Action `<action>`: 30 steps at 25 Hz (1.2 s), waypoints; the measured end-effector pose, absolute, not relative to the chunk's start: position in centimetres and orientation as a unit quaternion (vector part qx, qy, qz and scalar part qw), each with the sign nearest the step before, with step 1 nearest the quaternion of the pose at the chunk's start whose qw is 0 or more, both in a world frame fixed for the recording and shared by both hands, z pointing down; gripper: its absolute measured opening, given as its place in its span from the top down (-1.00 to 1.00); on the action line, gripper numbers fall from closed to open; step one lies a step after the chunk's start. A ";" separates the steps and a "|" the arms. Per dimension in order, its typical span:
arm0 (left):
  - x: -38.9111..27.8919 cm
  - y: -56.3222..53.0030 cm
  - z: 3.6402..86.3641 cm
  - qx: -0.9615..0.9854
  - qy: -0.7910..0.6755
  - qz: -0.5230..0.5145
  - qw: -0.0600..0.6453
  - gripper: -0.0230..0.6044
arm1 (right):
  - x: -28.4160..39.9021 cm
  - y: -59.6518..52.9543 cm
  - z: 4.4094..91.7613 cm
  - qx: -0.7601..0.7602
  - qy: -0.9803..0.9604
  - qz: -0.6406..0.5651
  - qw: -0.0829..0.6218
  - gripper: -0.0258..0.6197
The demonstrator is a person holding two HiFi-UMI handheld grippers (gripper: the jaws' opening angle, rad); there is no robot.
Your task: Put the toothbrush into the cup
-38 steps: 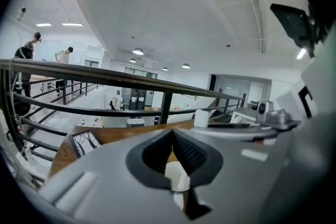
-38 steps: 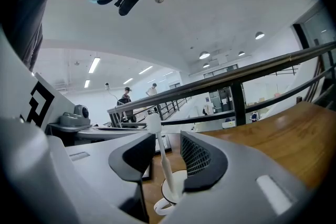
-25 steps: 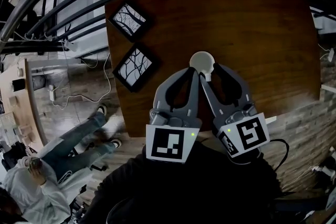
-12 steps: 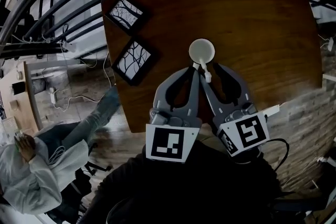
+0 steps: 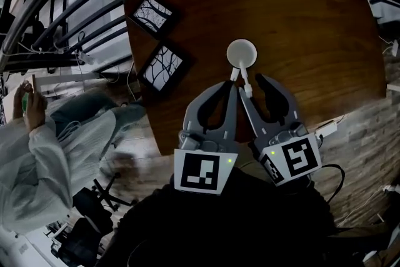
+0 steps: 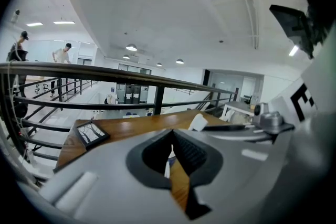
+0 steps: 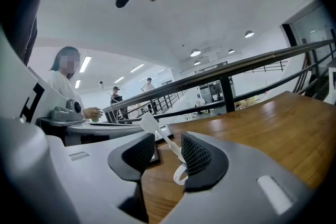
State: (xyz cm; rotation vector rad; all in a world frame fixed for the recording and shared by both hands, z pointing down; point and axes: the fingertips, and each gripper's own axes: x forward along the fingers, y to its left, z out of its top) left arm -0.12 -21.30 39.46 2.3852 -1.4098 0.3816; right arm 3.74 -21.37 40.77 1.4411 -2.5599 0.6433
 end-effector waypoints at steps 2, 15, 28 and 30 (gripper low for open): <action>-0.2 -21.5 39.1 0.839 -0.499 0.133 0.170 0.90 | 3.7 -21.6 40.3 0.479 -0.849 0.213 0.063 0.43; 1.0 -24.2 39.7 0.833 -0.504 0.140 0.179 0.90 | 5.6 -24.8 42.0 0.483 -0.838 0.244 0.073 0.42; 0.6 -23.9 42.4 0.817 -0.516 0.160 0.201 0.90 | 5.7 -24.1 45.7 0.469 -0.833 0.277 0.092 0.39; 0.4 -23.5 42.6 0.816 -0.516 0.165 0.201 0.90 | 5.6 -23.8 46.1 0.468 -0.833 0.282 0.091 0.39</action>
